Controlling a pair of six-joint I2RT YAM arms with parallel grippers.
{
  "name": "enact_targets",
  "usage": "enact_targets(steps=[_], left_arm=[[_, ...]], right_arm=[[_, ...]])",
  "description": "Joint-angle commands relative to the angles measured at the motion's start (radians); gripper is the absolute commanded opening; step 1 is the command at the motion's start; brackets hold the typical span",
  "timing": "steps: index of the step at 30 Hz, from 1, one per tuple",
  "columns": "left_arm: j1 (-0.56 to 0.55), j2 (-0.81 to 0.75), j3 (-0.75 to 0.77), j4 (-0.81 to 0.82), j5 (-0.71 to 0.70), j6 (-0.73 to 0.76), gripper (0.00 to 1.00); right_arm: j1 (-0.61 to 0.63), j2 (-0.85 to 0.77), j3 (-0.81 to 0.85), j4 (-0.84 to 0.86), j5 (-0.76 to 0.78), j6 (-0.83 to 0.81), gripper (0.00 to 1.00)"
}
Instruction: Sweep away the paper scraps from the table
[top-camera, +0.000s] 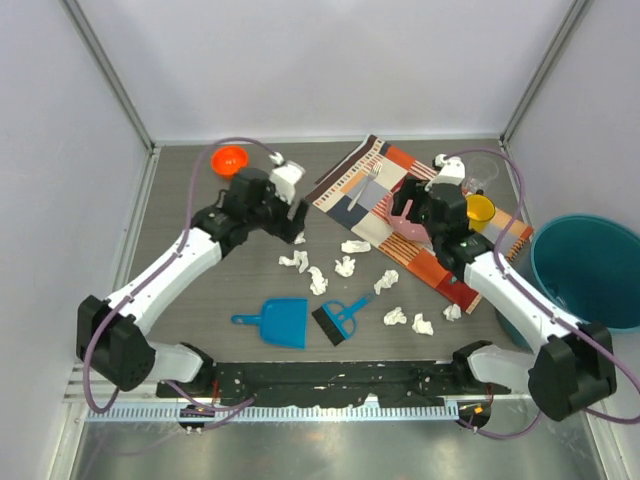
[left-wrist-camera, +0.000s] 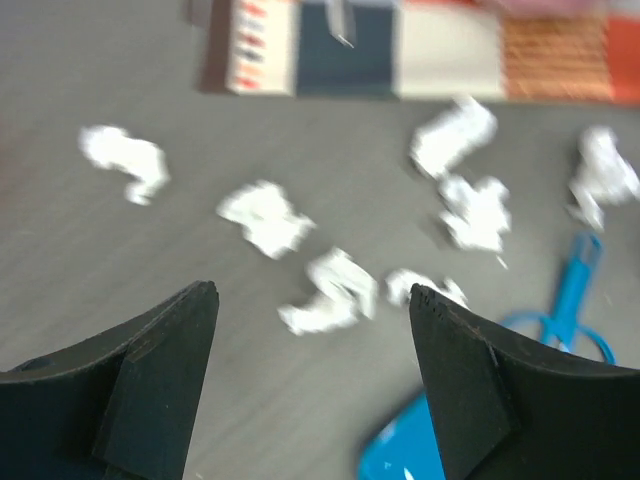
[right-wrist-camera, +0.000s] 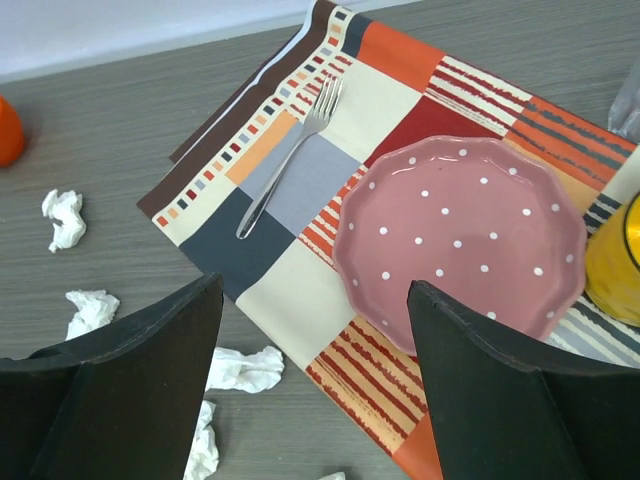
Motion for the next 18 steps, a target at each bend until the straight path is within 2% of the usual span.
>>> enact_targets(steps=[1, 4, 5, 8, 11, 18], left_arm=[[-0.181, 0.002, 0.044, -0.342, -0.001, 0.008, 0.79], [-0.29, 0.051, 0.042, -0.36, -0.027, -0.006, 0.79], [-0.371, 0.085, 0.041, -0.351, -0.048, -0.003, 0.79], [-0.505, 0.178, 0.061, -0.339, -0.108, 0.0, 0.79], [-0.591, 0.276, 0.096, -0.331, -0.136, -0.032, 0.8], [-0.645, 0.432, 0.205, -0.253, -0.121, -0.187, 0.8]], right_arm=[[-0.003, -0.097, 0.051, -0.149, 0.036, 0.055, 0.8], [-0.003, -0.128, 0.054, -0.201, 0.064, 0.052, 0.8], [-0.003, -0.134, 0.063, -0.218, 0.07, 0.05, 0.8], [-0.003, -0.151, 0.066, -0.276, 0.083, 0.052, 0.8], [-0.003, -0.183, 0.042, -0.293, 0.09, 0.053, 0.8], [-0.003, -0.235, 0.01, -0.319, 0.122, 0.047, 0.8]])
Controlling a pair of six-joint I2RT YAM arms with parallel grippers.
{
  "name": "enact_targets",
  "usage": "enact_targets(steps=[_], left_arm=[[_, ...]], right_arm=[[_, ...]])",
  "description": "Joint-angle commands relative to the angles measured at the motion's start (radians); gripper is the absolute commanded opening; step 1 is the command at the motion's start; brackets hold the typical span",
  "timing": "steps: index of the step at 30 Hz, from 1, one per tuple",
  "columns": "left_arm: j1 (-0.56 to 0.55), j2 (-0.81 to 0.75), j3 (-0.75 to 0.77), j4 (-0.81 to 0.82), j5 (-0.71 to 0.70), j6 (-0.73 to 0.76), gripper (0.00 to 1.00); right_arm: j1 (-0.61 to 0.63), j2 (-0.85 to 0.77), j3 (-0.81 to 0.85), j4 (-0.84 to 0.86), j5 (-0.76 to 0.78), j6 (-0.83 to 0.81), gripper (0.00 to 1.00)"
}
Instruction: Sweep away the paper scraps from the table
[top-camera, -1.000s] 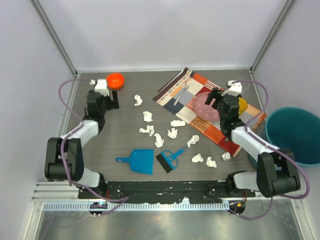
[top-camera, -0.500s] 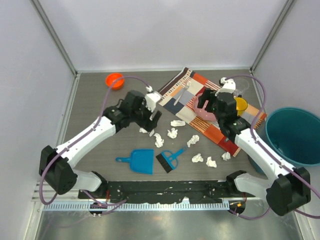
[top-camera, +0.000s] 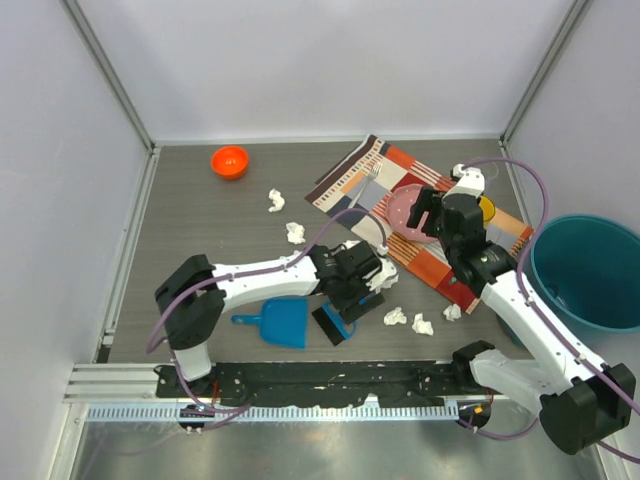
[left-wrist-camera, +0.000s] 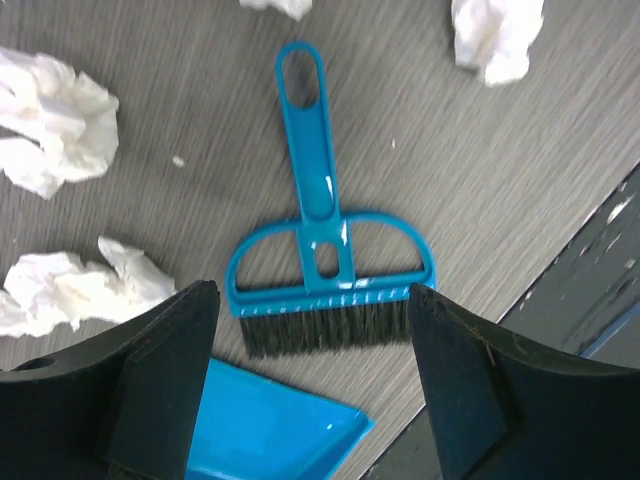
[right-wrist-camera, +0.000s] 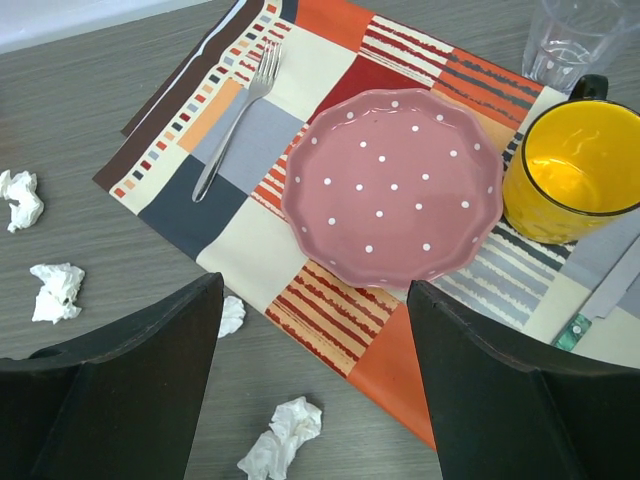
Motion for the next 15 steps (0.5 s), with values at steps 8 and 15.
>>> enact_targets(steps=[8, 15], left_arm=[[-0.036, 0.116, 0.069, 0.155, -0.039, -0.125, 0.76], [-0.036, 0.178, 0.056, 0.169, 0.001, -0.178, 0.68]], right_arm=[[-0.001, -0.041, -0.02, -0.021, 0.038, -0.02, 0.8], [-0.001, -0.041, -0.024, -0.021, 0.046, -0.029, 0.8]])
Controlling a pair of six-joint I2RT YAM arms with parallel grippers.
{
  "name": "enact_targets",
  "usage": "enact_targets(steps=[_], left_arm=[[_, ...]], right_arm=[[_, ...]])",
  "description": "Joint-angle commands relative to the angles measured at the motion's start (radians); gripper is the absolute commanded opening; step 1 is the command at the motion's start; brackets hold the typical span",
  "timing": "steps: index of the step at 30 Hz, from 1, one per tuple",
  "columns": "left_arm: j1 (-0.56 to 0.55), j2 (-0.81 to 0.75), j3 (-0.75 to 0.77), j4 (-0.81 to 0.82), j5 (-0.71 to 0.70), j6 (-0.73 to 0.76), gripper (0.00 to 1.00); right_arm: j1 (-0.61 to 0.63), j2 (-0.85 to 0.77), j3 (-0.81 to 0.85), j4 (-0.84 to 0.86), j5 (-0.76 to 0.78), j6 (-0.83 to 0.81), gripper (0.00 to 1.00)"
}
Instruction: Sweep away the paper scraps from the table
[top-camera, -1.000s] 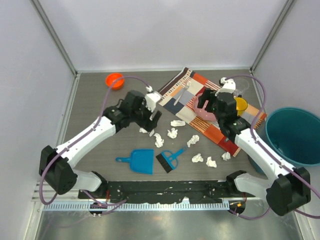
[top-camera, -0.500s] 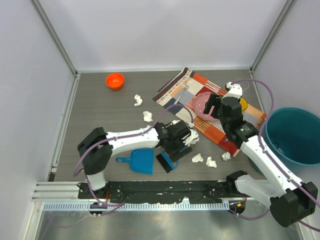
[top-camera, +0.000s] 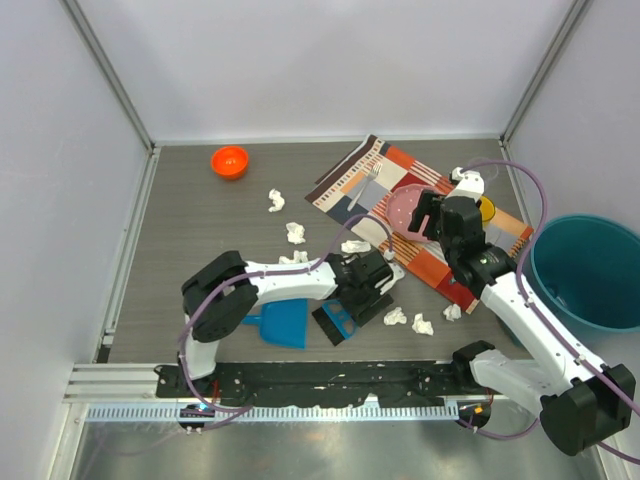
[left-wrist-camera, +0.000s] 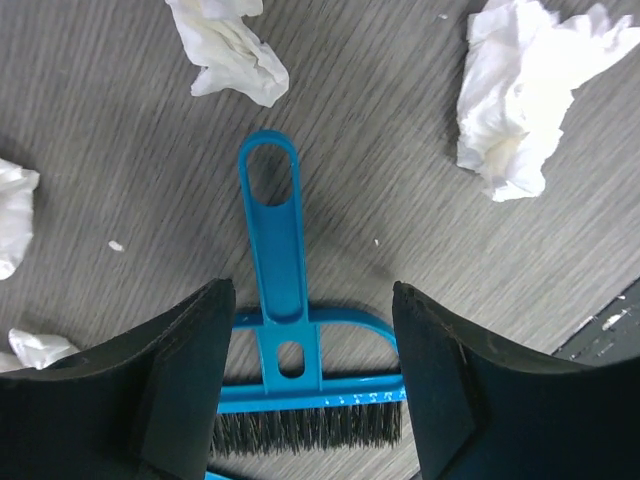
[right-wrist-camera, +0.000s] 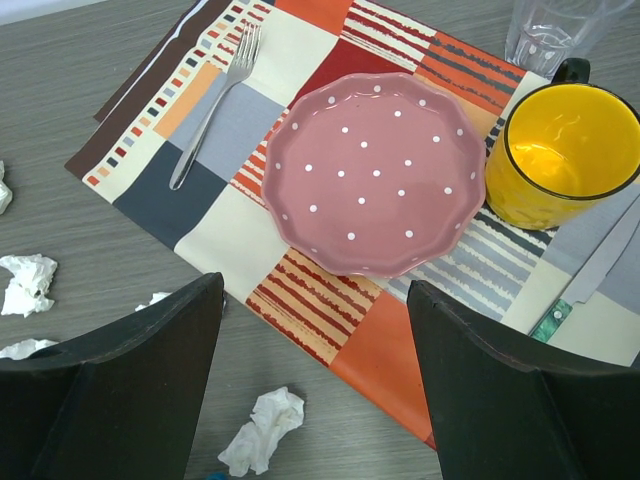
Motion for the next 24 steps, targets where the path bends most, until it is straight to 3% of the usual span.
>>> enact_targets(steps=[1, 6, 9, 12, 13, 20, 24], left_arm=[[-0.003, 0.02, 0.008, 0.046, 0.009, -0.043, 0.67], [-0.003, 0.04, -0.009, 0.051, -0.055, -0.041, 0.54], [-0.003, 0.046, -0.026, 0.055, -0.037, -0.05, 0.38], [-0.001, 0.043, -0.026, 0.046, -0.017, -0.052, 0.16], [0.0, 0.039, -0.023, 0.04, -0.02, -0.047, 0.01], [0.025, -0.15, -0.037, 0.012, 0.071, 0.028, 0.0], [0.063, -0.207, 0.068, -0.112, 0.127, 0.069, 0.0]], right_arm=[[-0.001, -0.021, -0.007, 0.009, 0.023, -0.021, 0.8], [-0.001, -0.038, -0.011, 0.011, 0.029, -0.02, 0.8], [-0.003, -0.044, -0.01, 0.009, 0.028, -0.021, 0.8], [-0.001, -0.049, -0.004, 0.011, 0.013, -0.012, 0.8], [-0.001, -0.051, -0.001, 0.003, -0.001, -0.006, 0.8], [-0.001, -0.057, 0.061, -0.1, -0.18, 0.083, 0.89], [-0.007, -0.054, 0.125, -0.183, -0.265, 0.143, 0.91]])
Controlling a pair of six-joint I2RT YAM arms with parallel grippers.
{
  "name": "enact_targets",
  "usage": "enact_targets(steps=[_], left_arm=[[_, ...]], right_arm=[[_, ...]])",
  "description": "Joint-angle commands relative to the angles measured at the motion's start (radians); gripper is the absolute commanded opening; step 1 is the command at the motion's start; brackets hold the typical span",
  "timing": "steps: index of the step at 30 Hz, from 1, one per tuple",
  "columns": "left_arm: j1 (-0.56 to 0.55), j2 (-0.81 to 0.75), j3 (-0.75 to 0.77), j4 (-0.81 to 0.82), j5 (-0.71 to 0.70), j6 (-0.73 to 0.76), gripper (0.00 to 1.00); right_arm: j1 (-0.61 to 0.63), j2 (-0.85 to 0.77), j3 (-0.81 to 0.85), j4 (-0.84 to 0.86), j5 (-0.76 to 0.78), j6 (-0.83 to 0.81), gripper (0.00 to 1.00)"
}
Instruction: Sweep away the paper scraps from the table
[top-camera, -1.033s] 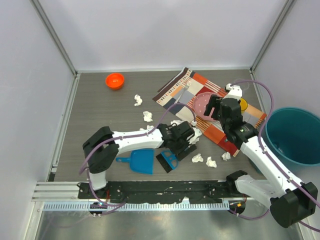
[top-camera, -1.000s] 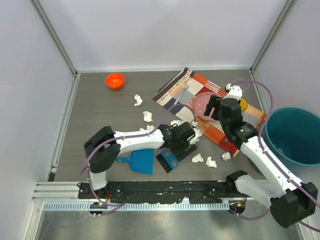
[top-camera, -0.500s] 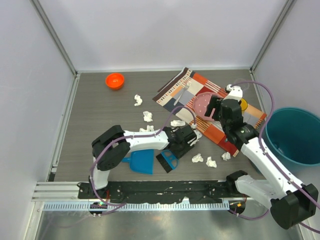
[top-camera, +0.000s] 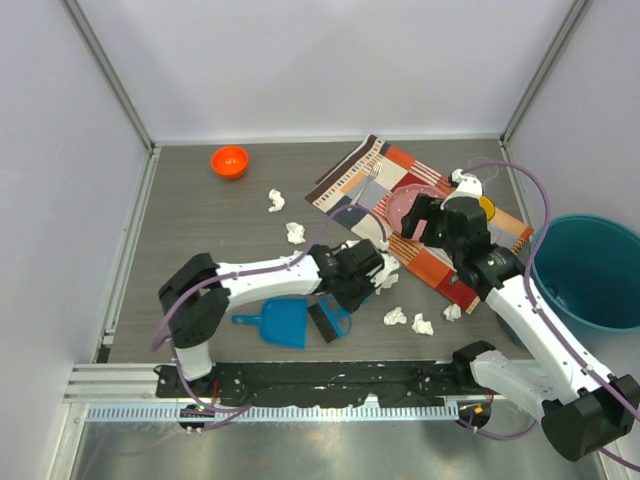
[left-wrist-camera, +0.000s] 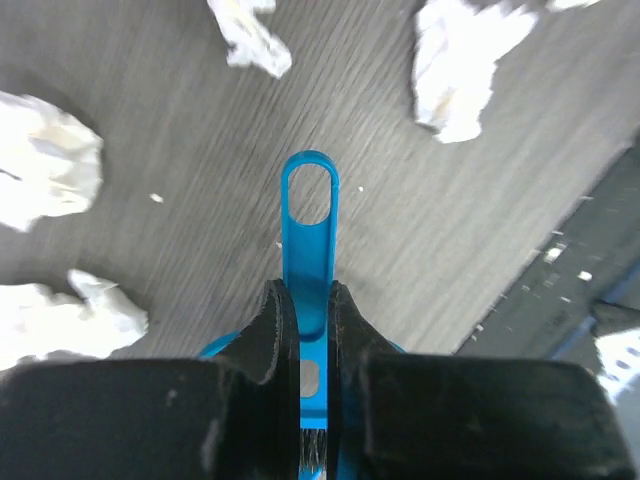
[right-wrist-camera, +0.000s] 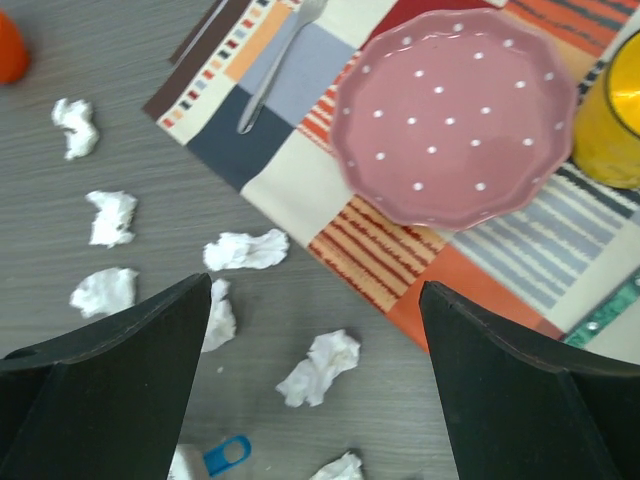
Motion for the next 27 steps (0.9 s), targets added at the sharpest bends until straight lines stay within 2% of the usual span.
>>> enact_targets(steps=[1, 6, 9, 10, 13, 16, 20, 23, 27], left_arm=[[0.058, -0.141, 0.107, -0.092, 0.102, 0.061, 0.0], [0.075, -0.178, 0.154, -0.13, 0.102, 0.09, 0.0], [0.075, -0.201, 0.154, -0.123, 0.099, 0.088, 0.0], [0.075, -0.206, 0.153, -0.118, 0.086, 0.088, 0.0], [0.075, -0.227, 0.15, -0.106, 0.051, 0.107, 0.0], [0.073, -0.244, 0.153, -0.104, 0.027, 0.128, 0.0], [0.075, -0.266, 0.136, -0.094, -0.01, 0.147, 0.0], [0.075, -0.269, 0.139, -0.078, 0.002, 0.151, 0.0], [0.073, -0.255, 0.147, -0.055, 0.005, 0.151, 0.0]], right_arm=[[-0.01, -0.018, 0.107, -0.097, -0.157, 0.081, 0.91], [-0.067, 0.025, 0.103, -0.107, -0.461, 0.144, 0.91], [-0.102, 0.054, 0.059, -0.09, -0.58, 0.193, 0.86], [-0.11, 0.054, 0.042, -0.052, -0.661, 0.207, 0.84], [-0.121, 0.033, -0.037, 0.068, -0.775, 0.297, 0.82], [-0.139, 0.031, -0.067, 0.075, -0.787, 0.304, 0.81], [-0.222, 0.024, -0.113, 0.113, -0.91, 0.354, 0.76], [-0.219, 0.022, -0.161, 0.238, -0.996, 0.439, 0.74], [-0.188, 0.031, -0.181, 0.269, -0.968, 0.442, 0.75]])
